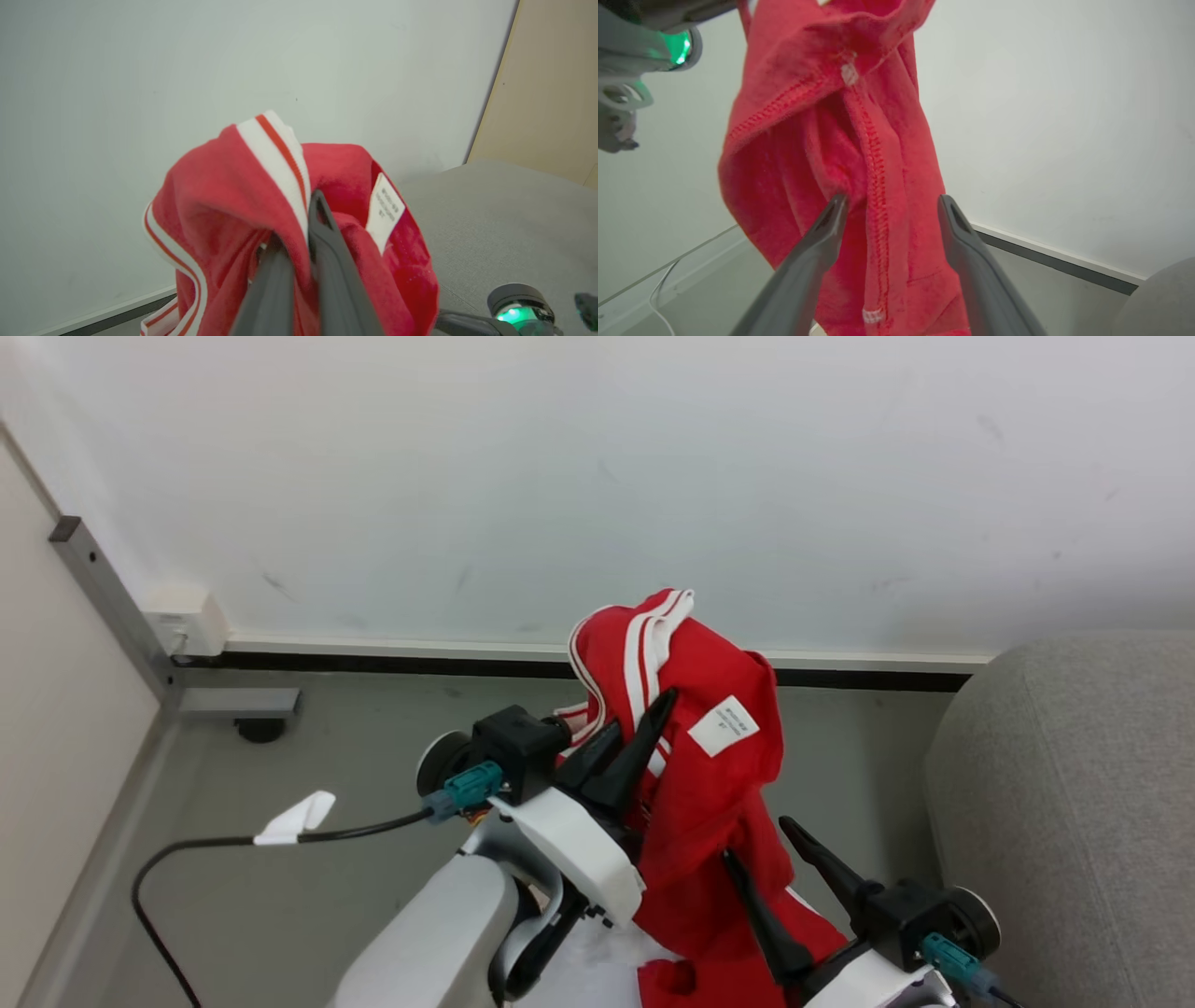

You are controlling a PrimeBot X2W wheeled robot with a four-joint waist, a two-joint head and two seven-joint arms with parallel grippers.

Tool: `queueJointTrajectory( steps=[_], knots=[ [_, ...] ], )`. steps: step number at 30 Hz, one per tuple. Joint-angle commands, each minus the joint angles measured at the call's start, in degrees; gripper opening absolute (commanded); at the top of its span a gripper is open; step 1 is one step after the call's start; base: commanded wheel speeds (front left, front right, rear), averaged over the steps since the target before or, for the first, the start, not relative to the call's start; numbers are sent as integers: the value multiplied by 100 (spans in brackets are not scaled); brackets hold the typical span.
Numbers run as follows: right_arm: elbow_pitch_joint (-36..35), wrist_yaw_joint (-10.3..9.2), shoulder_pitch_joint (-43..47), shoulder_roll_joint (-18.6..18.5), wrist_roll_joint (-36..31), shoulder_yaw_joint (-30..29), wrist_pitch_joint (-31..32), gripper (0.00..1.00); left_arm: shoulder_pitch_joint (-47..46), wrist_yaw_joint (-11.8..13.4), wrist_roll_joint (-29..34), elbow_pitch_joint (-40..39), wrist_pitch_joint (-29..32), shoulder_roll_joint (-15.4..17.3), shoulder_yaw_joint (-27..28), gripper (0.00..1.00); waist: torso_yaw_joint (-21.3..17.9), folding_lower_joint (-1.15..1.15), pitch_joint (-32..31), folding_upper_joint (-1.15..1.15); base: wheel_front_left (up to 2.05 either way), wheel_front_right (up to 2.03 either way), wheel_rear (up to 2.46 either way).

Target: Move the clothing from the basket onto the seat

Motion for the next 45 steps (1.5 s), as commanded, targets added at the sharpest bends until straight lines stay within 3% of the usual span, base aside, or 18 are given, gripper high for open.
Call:
queueJointTrajectory(
  steps=[1,16,17,18,42,43,44,45],
  knots=[
    [173,-12,-106,-2,-91,11,3,100,73,-17,-26,-63,22,-6,-30,0,133,0,-32,0,0,0,0],
    [1011,-12,-650,34,-115,258,3,100,353,-109,-224,-620,338,-125,-643,0,687,0,-98,0,0,0,0],
    [1060,-12,-680,34,-91,278,3,42,367,-107,-238,-636,348,-123,-653,0,709,0,-103,0,0,0,0],
    [1075,-12,-717,38,-49,292,2,0,383,-97,-252,-649,358,-115,-656,0,723,0,-106,0,0,0,0],
    [692,-12,-529,-8,243,179,2,0,435,146,-368,-583,240,83,-484,0,409,0,-89,0,0,0,0],
    [664,-12,-519,-9,250,140,2,0,444,147,-372,-577,235,91,-482,4,378,0,-87,0,0,0,0],
    [634,-12,-514,-14,259,111,2,0,453,156,-376,-572,237,98,-485,29,344,0,-83,0,0,0,0],
    [605,-12,-508,-17,278,71,2,0,462,158,-377,-574,234,104,-485,92,307,0,-77,0,0,0,0]
  ],
)
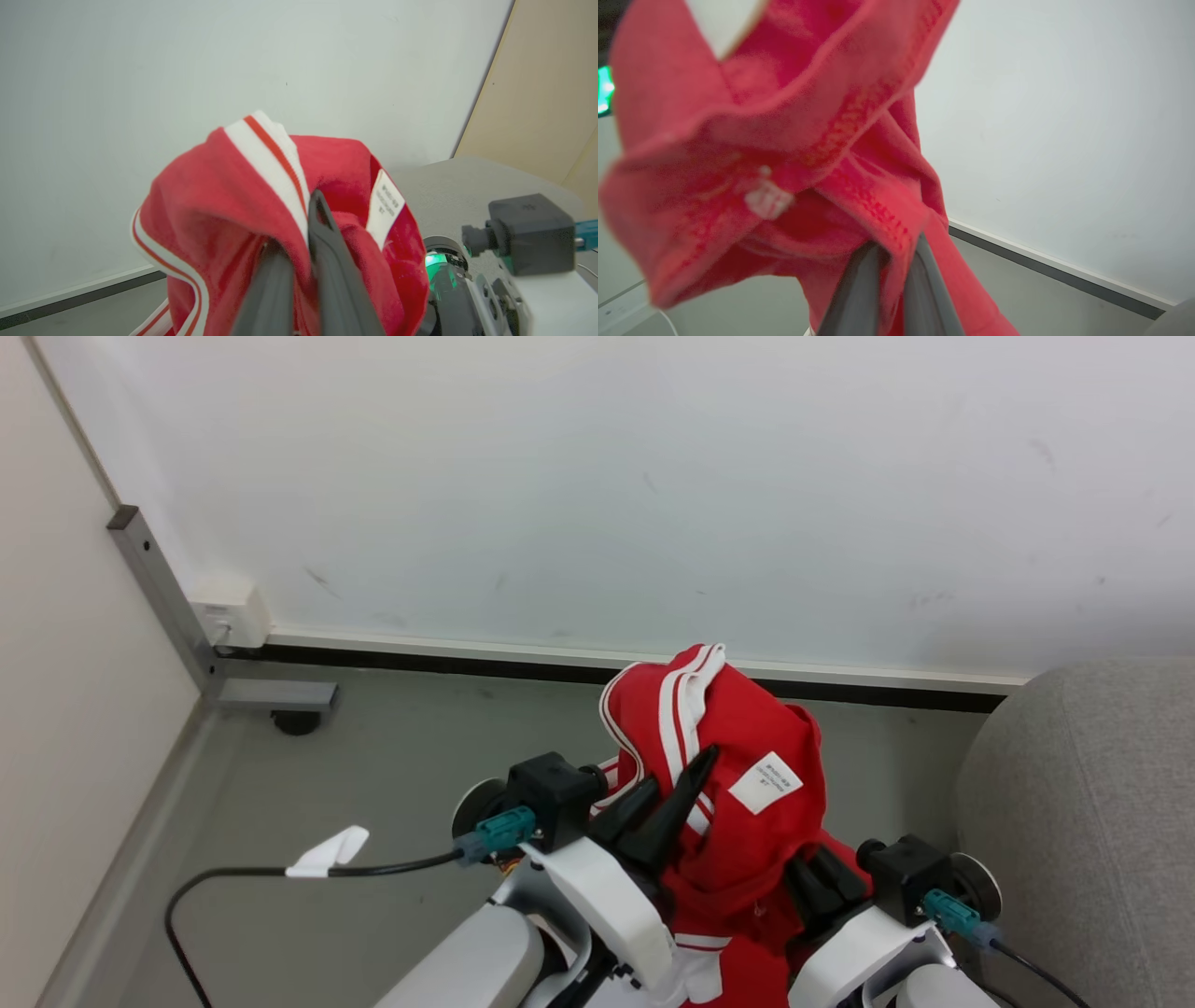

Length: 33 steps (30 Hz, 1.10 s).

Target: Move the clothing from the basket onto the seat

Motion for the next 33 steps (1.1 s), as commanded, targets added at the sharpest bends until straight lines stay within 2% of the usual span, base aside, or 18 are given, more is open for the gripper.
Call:
queueJointTrajectory(
  steps=[1,12,28,33],
  knots=[
    [-58,-12,63,-37,66,-47,1,0,96,4,-28,-1,-58,45,7,100,-66,0,9,0,0,0,0],
    [-502,-12,51,-107,363,-541,0,0,251,37,-42,51,-147,246,-7,100,-740,0,96,0,0,0,0],
    [-1419,-12,105,-546,125,-1675,1,0,206,26,196,29,-445,389,-171,100,-2174,0,266,0,0,0,0],
    [-1660,-12,180,-633,82,-1847,1,0,155,33,236,82,-552,414,-198,100,-2575,0,367,0,0,0,0]
  ],
)
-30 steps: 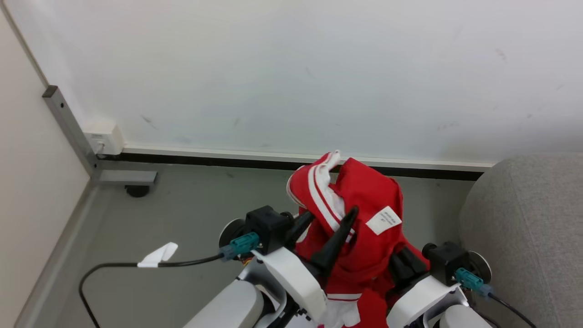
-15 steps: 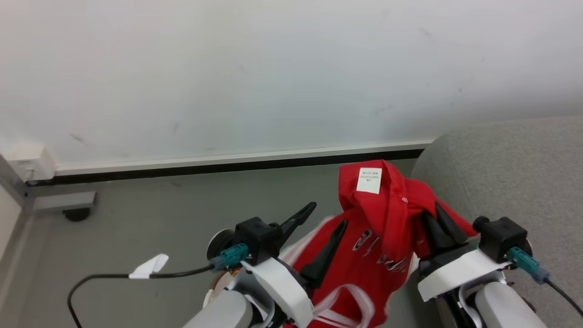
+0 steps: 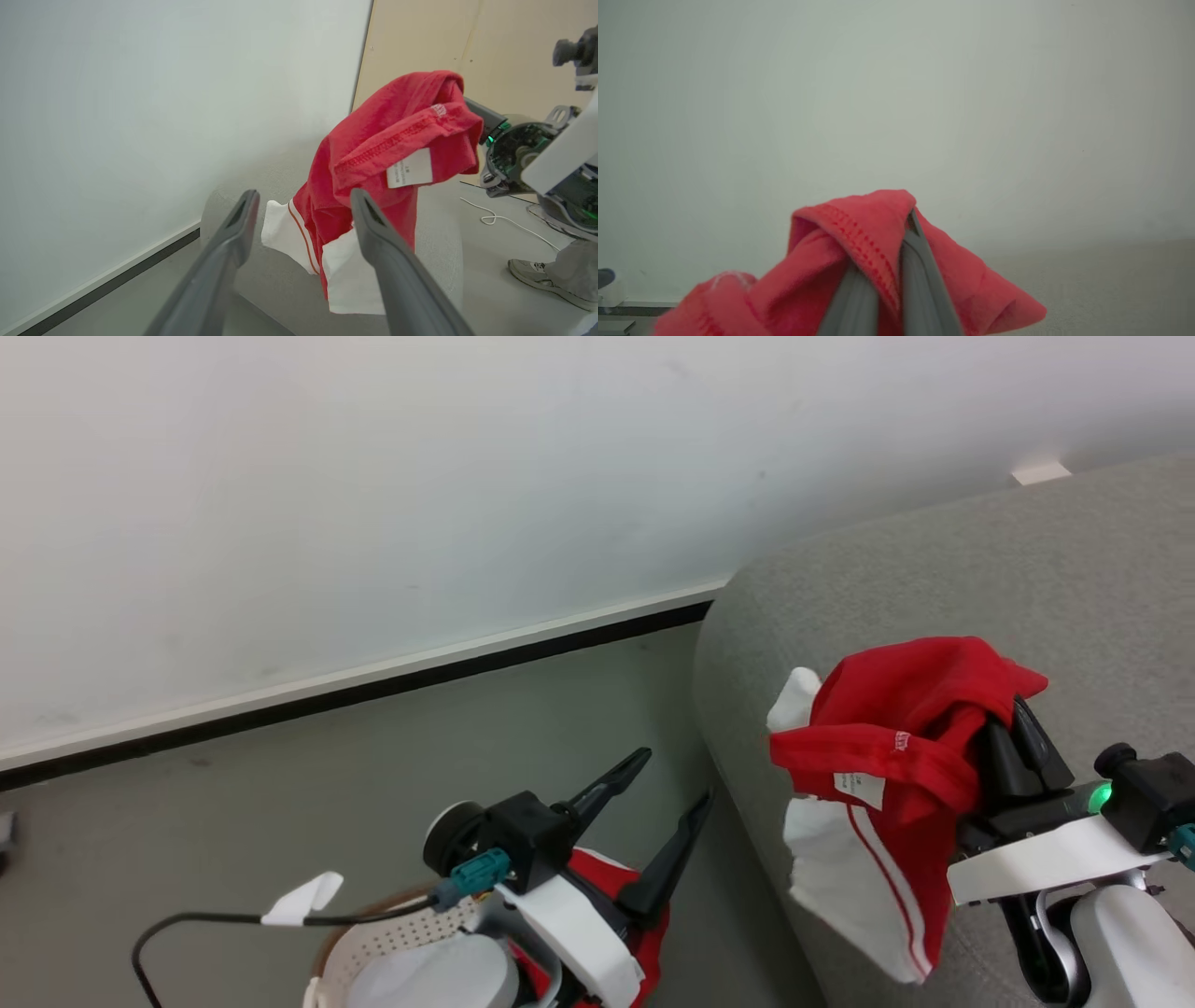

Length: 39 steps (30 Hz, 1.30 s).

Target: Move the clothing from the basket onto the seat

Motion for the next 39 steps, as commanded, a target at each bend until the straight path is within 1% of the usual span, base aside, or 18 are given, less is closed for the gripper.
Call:
queueJointTrajectory(
  steps=[1,6,11,19,24,26,27,29,34,35,37,39],
  knots=[
    [-69,-12,83,-23,-43,-35,-1,0,-44,3,36,30,-44,27,0,100,-260,0,98,0,0,0,0],
    [-233,-12,222,-33,-29,-97,-1,0,-95,8,74,94,-143,26,-6,100,-534,0,184,0,0,0,0],
    [-327,-12,324,33,-19,-195,-1,0,-140,1,109,143,-212,16,-23,100,-669,0,257,0,0,0,0],
    [-365,-12,332,50,-77,-225,0,0,-199,4,126,194,-234,6,-66,100,-670,0,309,0,0,0,0],
    [-383,-12,74,-42,-56,-208,-1,0,-247,-1,172,185,-257,16,-101,100,-582,0,416,0,0,0,0],
    [-387,-12,-135,-95,46,-184,27,0,-286,-3,191,170,-253,49,-116,100,-543,0,516,0,0,0,0],
    [-372,-12,-262,-142,110,-179,39,0,-309,-1,217,166,-239,68,-126,100,-523,0,573,0,0,0,0],
    [-314,-13,-532,-354,114,-121,107,0,-366,-19,253,150,-195,77,-160,100,-443,0,715,0,0,0,0],
    [-94,-12,-1340,-788,544,-185,244,0,-546,-12,340,60,-175,150,-161,100,-238,0,1190,0,0,0,0],
    [-27,-12,-1523,-1009,442,-191,284,0,-600,-30,369,38,-160,165,-180,100,-184,0,1302,0,0,0,0],
    [82,-12,-1841,-1227,414,-93,348,0,-699,-56,383,2,-146,195,-210,100,-77,0,1501,0,0,0,0],
    [194,-12,-2215,-1524,424,-90,422,0,-781,-27,463,-14,-130,262,-204,100,19,0,1698,0,0,0,0]
  ],
)
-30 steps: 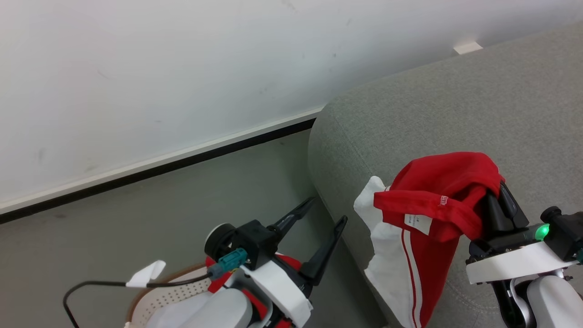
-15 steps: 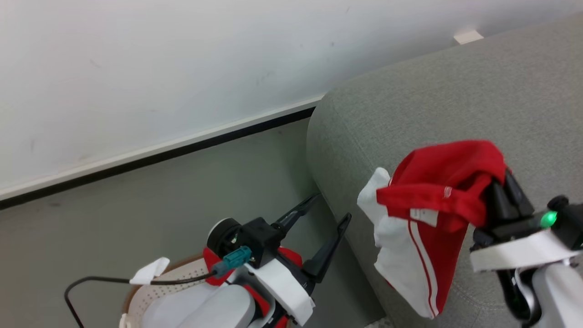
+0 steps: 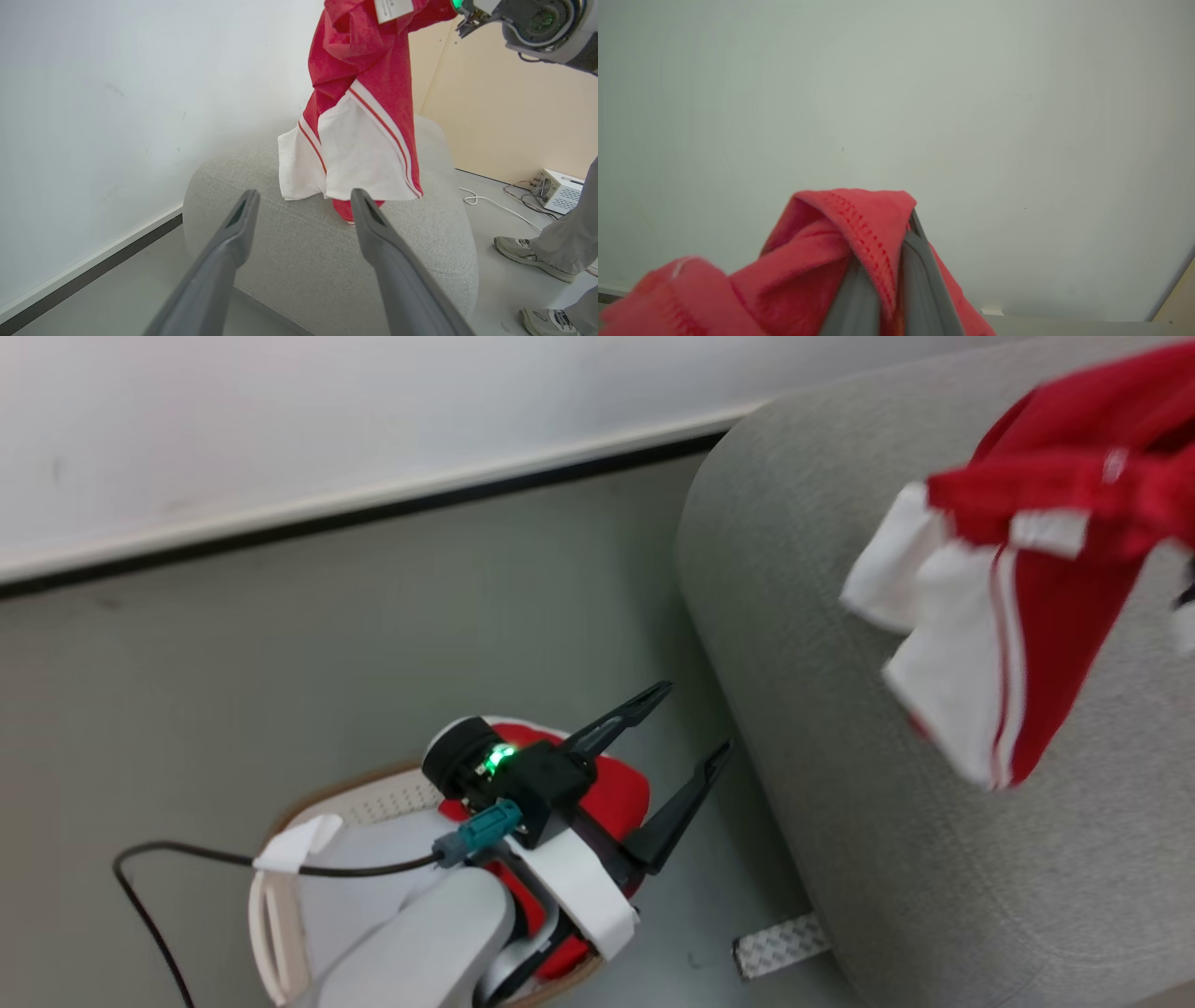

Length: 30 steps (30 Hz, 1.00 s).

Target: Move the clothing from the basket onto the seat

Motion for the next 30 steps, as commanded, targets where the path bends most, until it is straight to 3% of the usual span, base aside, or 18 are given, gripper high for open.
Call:
queueJointTrajectory(
  steps=[1,9,16,21,26,30],
  knots=[
    [56,-14,-215,-138,29,-36,6,0,-59,13,60,-7,9,83,9,100,235,-1,326,0,0,0,0],
    [757,-14,-1606,-1064,111,-381,174,0,-331,18,212,-147,6,196,8,100,578,-1,1067,0,0,0,0],
    [1676,-14,-2280,-1511,-178,-602,353,0,-606,-13,288,-285,28,211,-10,100,805,-1,1657,0,0,0,0],
    [2556,-14,-2291,-1374,-373,-442,441,0,-757,-42,267,-304,58,218,-23,100,896,-1,1949,0,0,0,0],
    [3547,-14,-2128,-1129,-247,-316,1120,0,-824,-56,254,-301,58,252,-29,100,957,-1,2123,0,0,0,0],
    [3890,-14,-2040,-980,-156,-85,1507,0,-864,-45,221,-283,47,269,-24,100,1019,-1,2180,0,0,0,0]
  ],
)
